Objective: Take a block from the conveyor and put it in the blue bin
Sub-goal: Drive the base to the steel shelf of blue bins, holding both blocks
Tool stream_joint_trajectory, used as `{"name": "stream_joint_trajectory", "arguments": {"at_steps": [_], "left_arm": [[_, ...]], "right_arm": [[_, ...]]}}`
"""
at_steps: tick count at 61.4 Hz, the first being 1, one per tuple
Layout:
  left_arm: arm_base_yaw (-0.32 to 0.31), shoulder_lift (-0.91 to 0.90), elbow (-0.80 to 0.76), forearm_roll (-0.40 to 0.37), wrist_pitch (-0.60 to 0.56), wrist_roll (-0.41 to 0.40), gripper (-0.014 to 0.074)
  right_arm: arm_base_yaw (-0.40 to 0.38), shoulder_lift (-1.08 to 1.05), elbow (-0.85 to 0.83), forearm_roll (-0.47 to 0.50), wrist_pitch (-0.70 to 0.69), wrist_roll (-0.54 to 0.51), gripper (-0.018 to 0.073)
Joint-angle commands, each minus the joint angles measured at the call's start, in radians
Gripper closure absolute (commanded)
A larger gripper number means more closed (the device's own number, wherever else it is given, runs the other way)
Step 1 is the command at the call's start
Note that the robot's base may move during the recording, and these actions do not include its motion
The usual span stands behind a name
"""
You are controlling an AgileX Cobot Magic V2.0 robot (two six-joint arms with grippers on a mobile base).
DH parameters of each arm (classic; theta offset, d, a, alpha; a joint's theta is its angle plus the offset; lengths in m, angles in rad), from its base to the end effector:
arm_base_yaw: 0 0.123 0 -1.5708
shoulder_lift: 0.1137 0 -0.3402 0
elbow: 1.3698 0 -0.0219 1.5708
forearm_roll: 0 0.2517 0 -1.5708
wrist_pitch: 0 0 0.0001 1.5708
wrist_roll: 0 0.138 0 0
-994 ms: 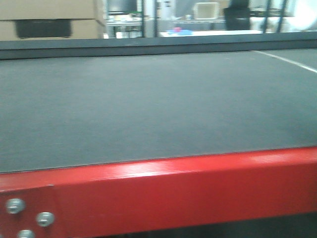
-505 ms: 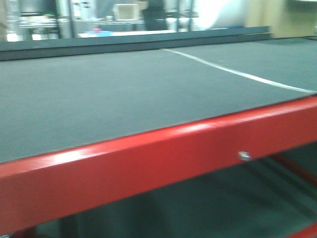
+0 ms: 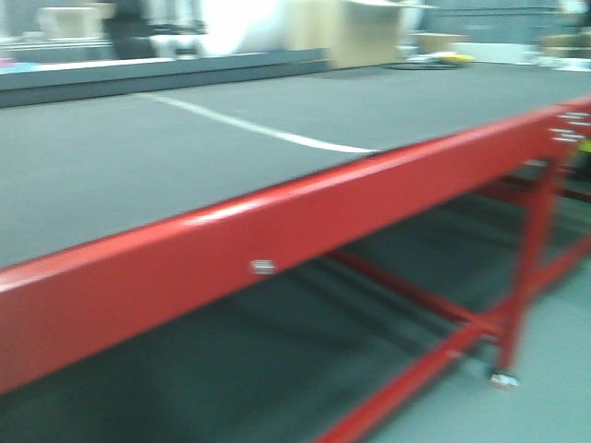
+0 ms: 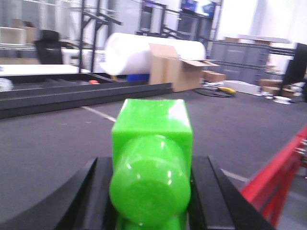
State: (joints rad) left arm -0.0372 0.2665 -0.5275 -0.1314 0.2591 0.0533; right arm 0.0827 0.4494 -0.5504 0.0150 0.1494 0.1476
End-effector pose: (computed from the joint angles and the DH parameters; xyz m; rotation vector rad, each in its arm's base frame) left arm 0.0504 -0.0065 0.3682 0.0002 1.4806 -0.1148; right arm 0.0930 0.0080 0.3785 0.0594 1.5340 0.1968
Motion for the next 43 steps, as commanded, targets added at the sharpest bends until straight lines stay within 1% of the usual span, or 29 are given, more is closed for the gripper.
{"name": "stream_joint_trajectory", "arguments": {"at_steps": [1,43], "left_arm": [[-0.005,-0.004,0.000,-0.005,-0.017,-0.003,0.0707],[-0.005,-0.004,0.000,-0.005,-0.017,-0.003,0.0707]], "right_arm": [[-0.001,-0.005,-0.006,-0.008,-0.023,-0.004,0.0721],[-0.001,-0.005,-0.006,-0.008,-0.023,-0.004,0.0721]]}}
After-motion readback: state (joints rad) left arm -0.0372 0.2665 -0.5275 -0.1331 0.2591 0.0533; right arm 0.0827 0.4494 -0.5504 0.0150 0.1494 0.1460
